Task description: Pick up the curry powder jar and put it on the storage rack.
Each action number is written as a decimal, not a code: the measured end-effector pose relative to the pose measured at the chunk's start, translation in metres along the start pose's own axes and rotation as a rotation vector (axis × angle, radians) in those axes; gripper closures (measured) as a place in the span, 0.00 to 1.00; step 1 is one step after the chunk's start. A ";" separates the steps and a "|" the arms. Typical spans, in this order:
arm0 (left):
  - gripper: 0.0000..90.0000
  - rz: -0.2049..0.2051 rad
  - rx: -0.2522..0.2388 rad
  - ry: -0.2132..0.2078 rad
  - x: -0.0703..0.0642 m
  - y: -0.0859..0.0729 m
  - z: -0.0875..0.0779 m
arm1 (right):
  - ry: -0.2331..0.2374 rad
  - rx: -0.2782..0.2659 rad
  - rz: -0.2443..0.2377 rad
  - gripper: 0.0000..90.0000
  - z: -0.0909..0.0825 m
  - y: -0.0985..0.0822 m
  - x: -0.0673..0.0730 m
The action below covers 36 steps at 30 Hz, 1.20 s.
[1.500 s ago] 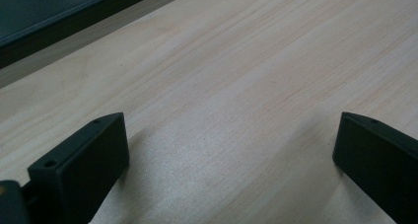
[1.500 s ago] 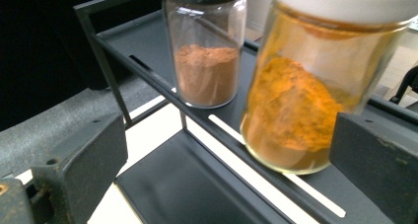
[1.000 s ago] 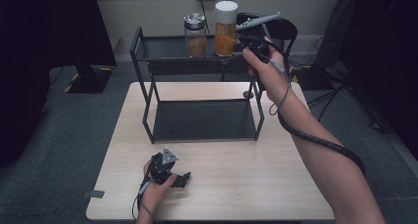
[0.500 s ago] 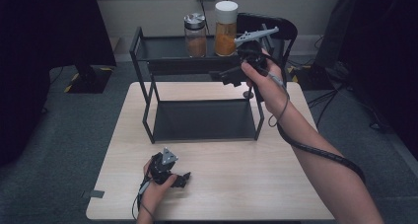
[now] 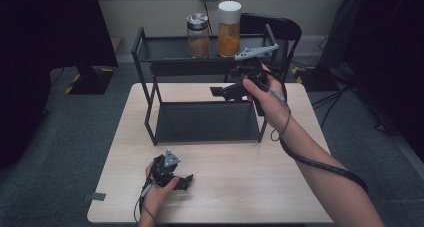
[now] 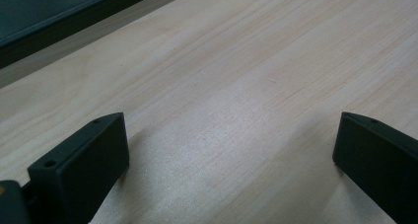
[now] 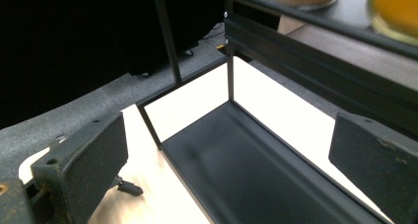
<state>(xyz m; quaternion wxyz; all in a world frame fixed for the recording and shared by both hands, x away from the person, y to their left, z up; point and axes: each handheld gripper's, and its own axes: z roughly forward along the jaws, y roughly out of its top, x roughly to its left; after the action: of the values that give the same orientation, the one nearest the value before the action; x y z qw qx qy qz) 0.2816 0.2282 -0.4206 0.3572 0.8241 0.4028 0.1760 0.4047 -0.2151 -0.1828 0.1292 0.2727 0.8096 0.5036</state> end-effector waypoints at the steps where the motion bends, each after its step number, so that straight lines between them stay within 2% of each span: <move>1: 0.00 0.000 -0.001 0.000 0.000 0.000 0.000 | 0.002 -0.001 0.000 0.01 0.000 -0.002 0.000; 21: 0.00 -0.002 -0.001 -0.001 0.000 0.000 0.000 | 0.053 0.022 0.025 0.01 0.011 -0.045 -0.001; 36: 0.00 0.002 0.003 0.000 0.000 0.000 0.000 | 0.077 0.048 0.017 0.01 0.017 -0.073 0.004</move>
<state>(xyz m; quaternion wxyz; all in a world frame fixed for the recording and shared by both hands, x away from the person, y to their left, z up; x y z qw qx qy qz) 0.2819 0.2283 -0.4202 0.3560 0.8251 0.4020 0.1756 0.3872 -0.2250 -0.2553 0.0871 0.2629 0.8233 0.4954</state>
